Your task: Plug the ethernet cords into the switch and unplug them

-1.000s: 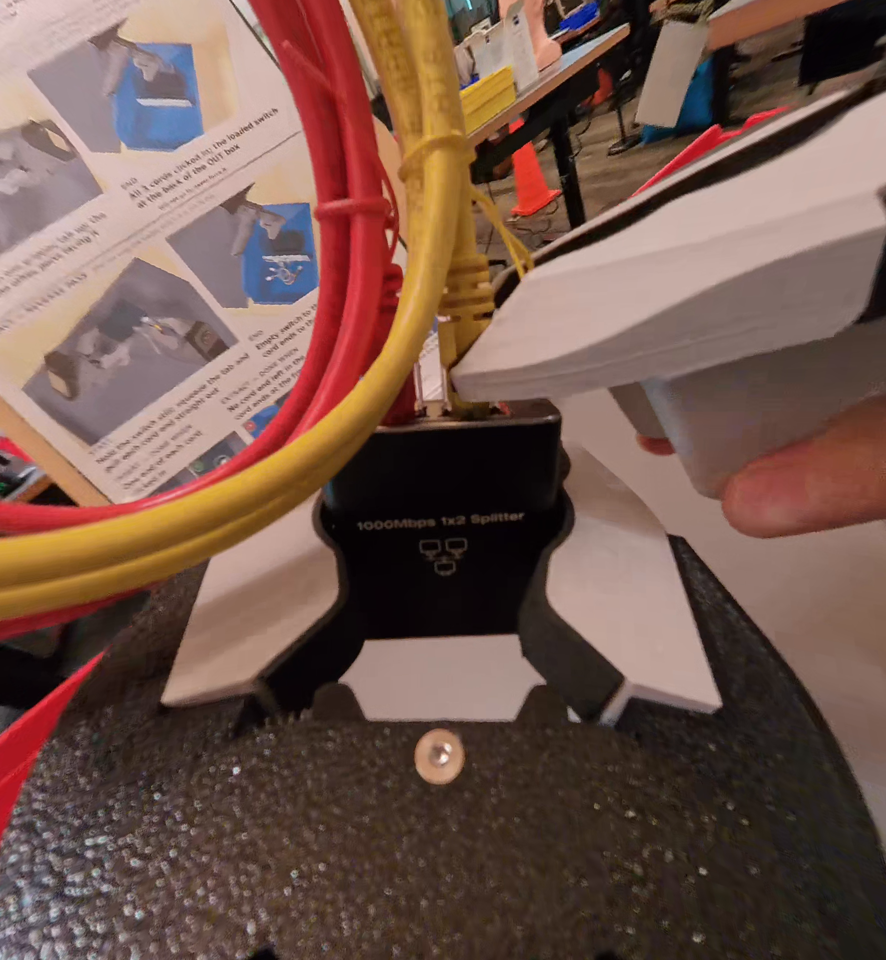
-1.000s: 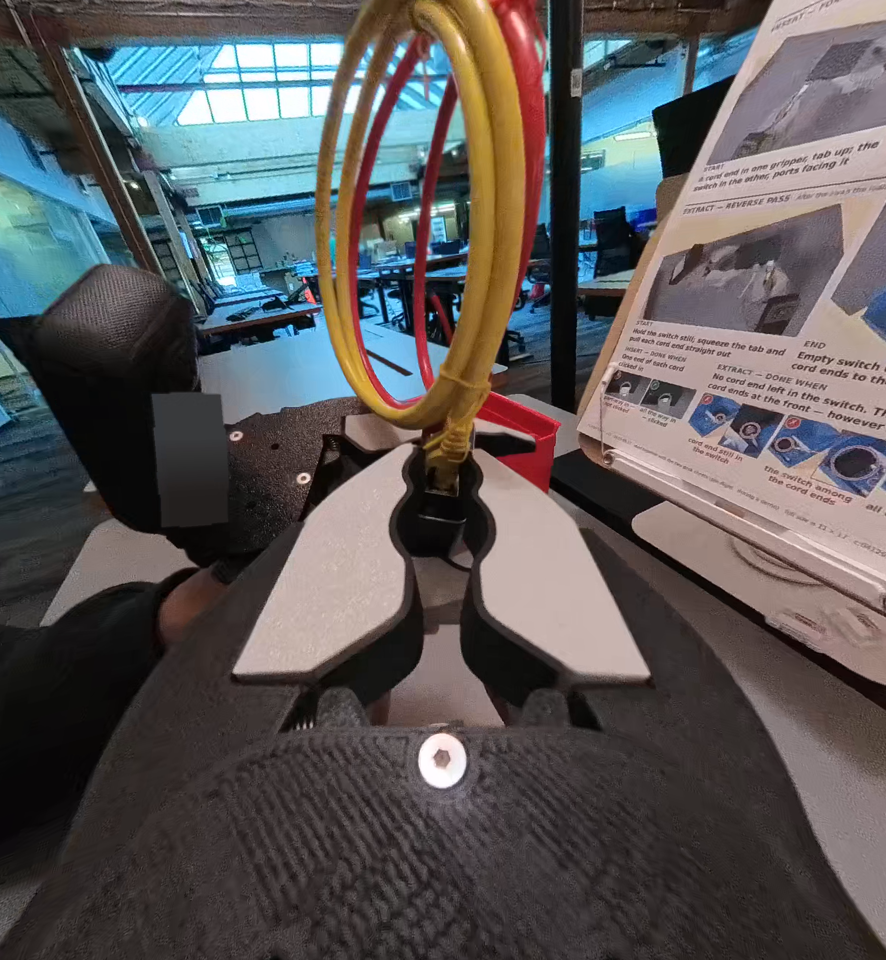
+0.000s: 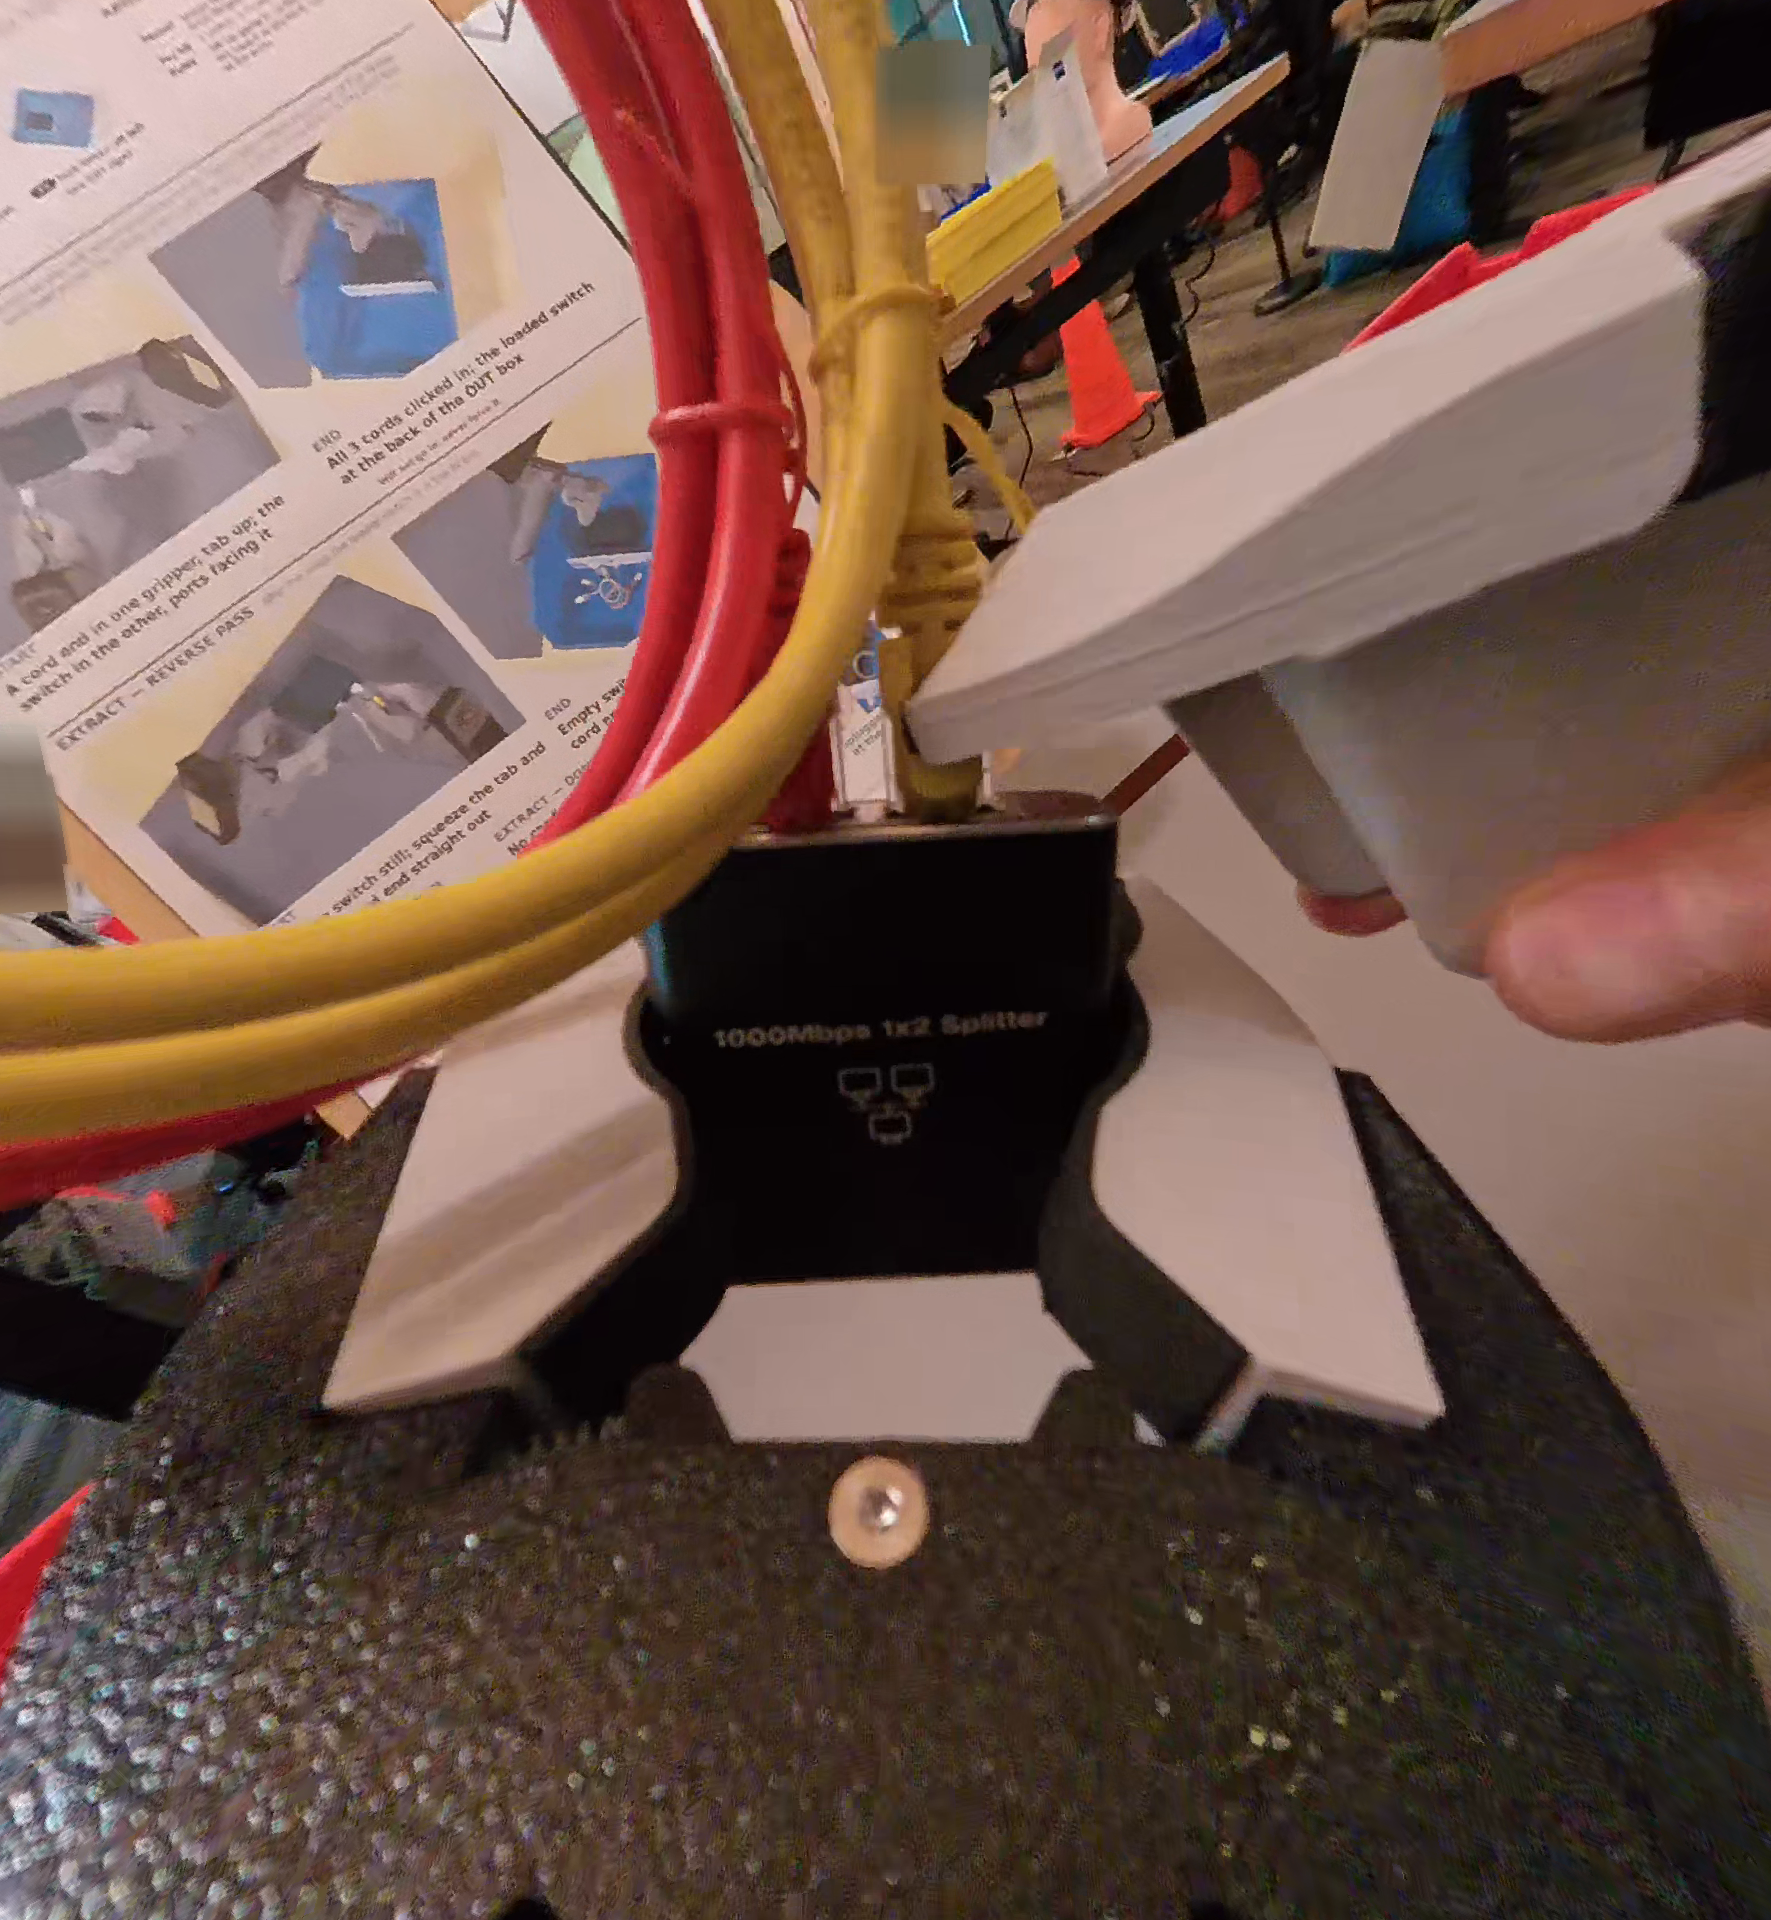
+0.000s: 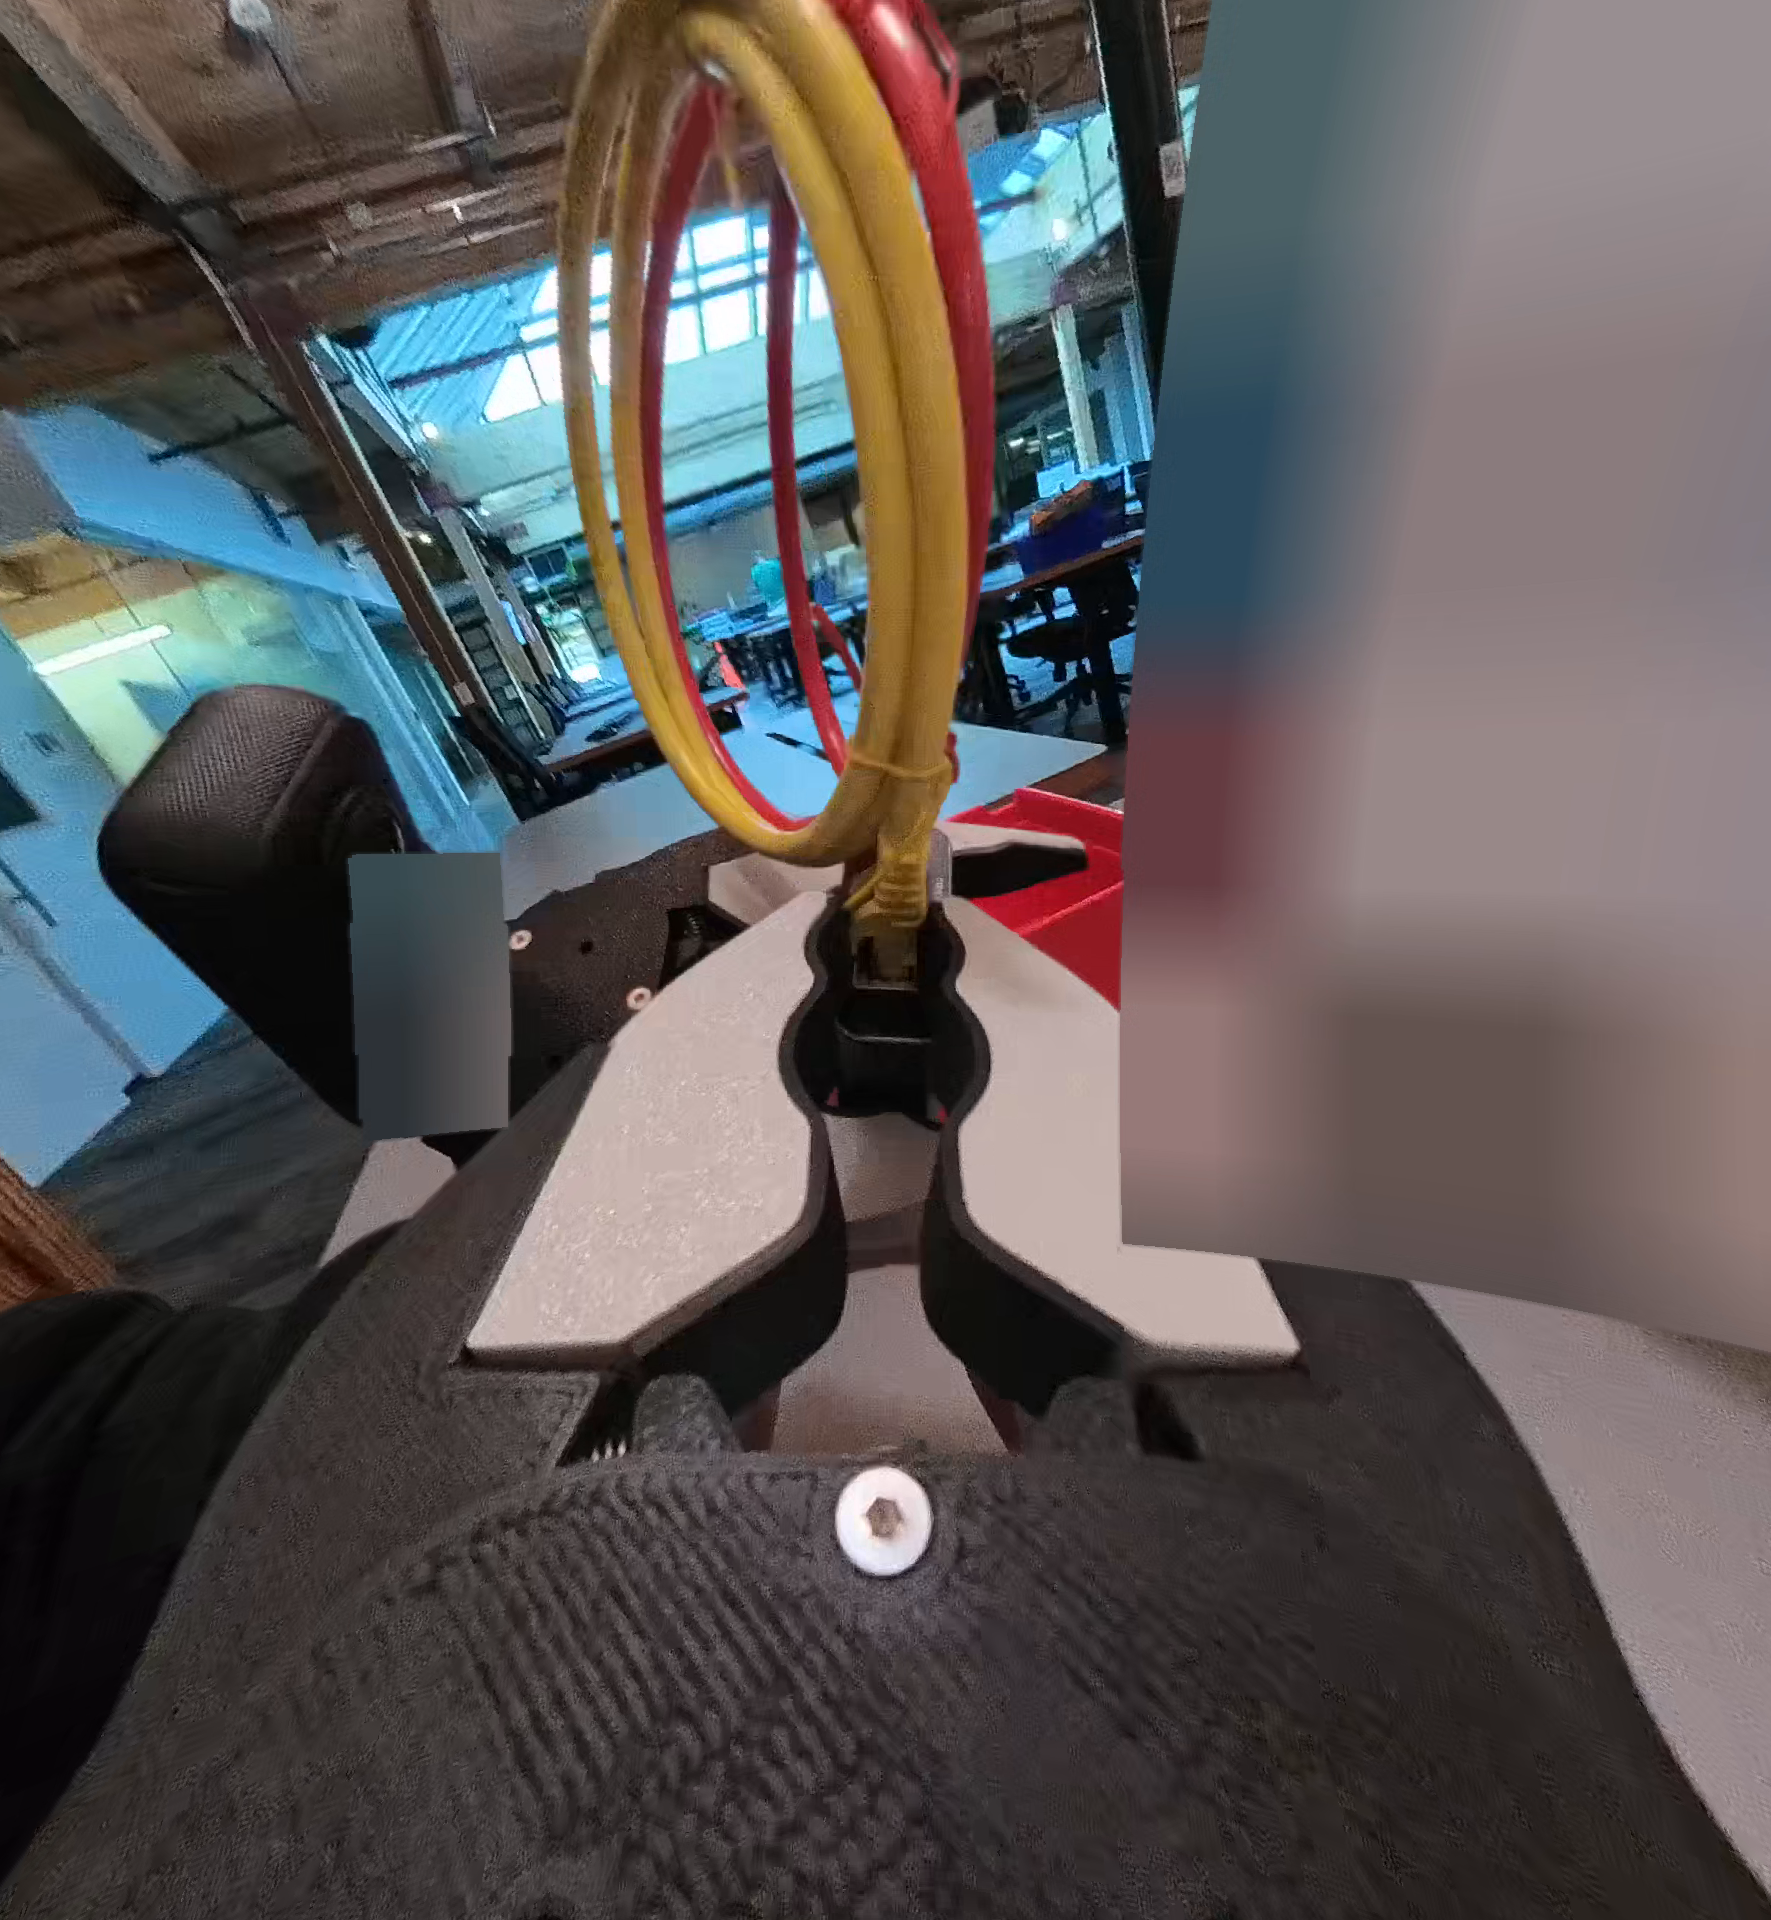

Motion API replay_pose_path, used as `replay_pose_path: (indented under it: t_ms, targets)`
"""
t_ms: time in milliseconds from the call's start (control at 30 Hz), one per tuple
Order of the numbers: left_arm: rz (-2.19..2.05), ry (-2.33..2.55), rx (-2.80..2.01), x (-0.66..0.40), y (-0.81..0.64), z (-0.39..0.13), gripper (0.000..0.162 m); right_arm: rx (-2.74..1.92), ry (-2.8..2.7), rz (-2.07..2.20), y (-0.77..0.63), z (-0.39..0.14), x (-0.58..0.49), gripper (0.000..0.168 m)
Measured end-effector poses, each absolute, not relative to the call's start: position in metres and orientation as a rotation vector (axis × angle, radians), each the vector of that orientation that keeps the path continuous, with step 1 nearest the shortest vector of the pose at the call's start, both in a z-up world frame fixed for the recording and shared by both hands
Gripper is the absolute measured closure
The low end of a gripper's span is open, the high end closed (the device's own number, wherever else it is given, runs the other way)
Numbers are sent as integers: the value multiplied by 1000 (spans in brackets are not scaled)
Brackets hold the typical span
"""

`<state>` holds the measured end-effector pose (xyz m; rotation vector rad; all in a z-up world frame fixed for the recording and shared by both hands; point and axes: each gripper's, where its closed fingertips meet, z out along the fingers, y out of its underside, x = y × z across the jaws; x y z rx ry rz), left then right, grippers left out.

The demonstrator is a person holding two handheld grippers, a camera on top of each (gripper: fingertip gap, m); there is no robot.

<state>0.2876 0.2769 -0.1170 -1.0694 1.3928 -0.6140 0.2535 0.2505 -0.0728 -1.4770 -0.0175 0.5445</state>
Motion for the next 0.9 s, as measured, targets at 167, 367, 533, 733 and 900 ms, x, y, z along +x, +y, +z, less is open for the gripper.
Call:
replay_pose_path:
  t_ms: [167, 367, 533, 733, 900]
  targets:
    - [-622, 1402, -1072, 286, 277, -117, 85, -1488, -6, 575, 252, -73, 252, 155]
    - [-687, 1441, -1116, 283, 265, -108, 85, -1443, -5, 674, 246, -61, 248, 154]
    - [-740, 1452, -1154, 280, 259, -102, 85, -1383, 41, 776, 243, -52, 245, 153]
    - [-815, 1497, -1229, 273, 253, -100, 85, -1363, 69, 799, 239, -44, 244, 152]
    - [-919, 1492, -1241, 270, 249, -94, 85, -1348, 57, 761, 228, -28, 245, 135]
